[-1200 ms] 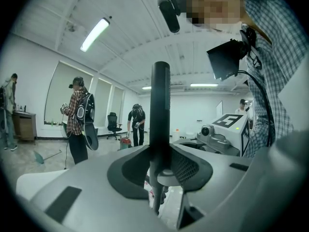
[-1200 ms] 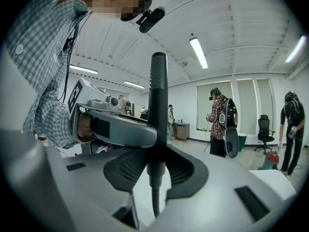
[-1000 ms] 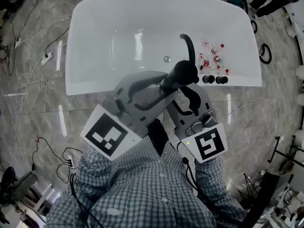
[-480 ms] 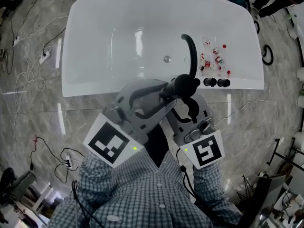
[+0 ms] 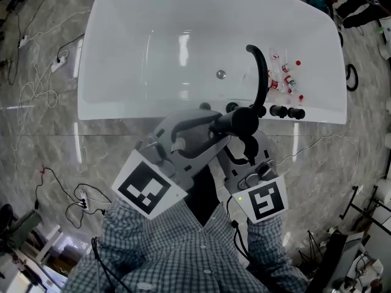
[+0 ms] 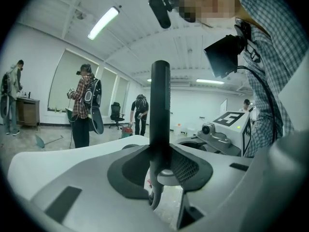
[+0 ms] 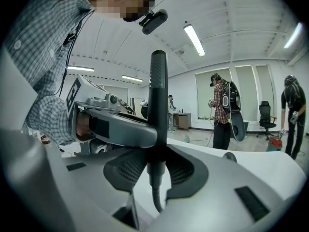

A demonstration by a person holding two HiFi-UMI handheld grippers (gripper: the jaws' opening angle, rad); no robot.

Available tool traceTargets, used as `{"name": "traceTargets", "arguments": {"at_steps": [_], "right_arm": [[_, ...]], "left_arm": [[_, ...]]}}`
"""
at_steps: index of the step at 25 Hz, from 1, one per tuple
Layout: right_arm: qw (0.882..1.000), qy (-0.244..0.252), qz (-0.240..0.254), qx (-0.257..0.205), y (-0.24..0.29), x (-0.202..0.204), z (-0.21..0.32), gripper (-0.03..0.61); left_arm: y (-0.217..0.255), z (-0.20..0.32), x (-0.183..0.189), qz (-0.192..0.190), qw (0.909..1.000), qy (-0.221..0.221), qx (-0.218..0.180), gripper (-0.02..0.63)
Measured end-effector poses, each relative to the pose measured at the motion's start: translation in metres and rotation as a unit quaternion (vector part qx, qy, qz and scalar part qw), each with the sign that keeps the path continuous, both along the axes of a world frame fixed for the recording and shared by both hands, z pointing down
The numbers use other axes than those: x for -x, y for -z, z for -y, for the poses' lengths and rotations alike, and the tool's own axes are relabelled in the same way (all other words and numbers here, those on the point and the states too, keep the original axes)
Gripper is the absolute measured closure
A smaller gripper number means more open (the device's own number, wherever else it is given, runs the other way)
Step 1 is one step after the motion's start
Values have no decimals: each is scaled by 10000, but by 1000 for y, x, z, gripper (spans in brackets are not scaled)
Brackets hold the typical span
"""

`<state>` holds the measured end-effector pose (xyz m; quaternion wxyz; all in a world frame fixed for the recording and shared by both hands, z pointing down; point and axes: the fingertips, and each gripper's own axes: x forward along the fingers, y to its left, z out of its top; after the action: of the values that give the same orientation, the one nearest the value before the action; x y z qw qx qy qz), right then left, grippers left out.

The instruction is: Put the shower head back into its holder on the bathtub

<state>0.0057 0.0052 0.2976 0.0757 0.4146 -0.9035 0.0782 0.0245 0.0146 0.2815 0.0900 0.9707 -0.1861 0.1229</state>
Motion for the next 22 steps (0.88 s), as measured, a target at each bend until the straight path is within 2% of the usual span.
{"name": "traceTargets", "arguments": {"at_steps": [22], "right_arm": [[9997,54,-137,203,-94,2,5,459]], "left_arm": [[-90,7,5,-58,9996,176,214,488]]}}
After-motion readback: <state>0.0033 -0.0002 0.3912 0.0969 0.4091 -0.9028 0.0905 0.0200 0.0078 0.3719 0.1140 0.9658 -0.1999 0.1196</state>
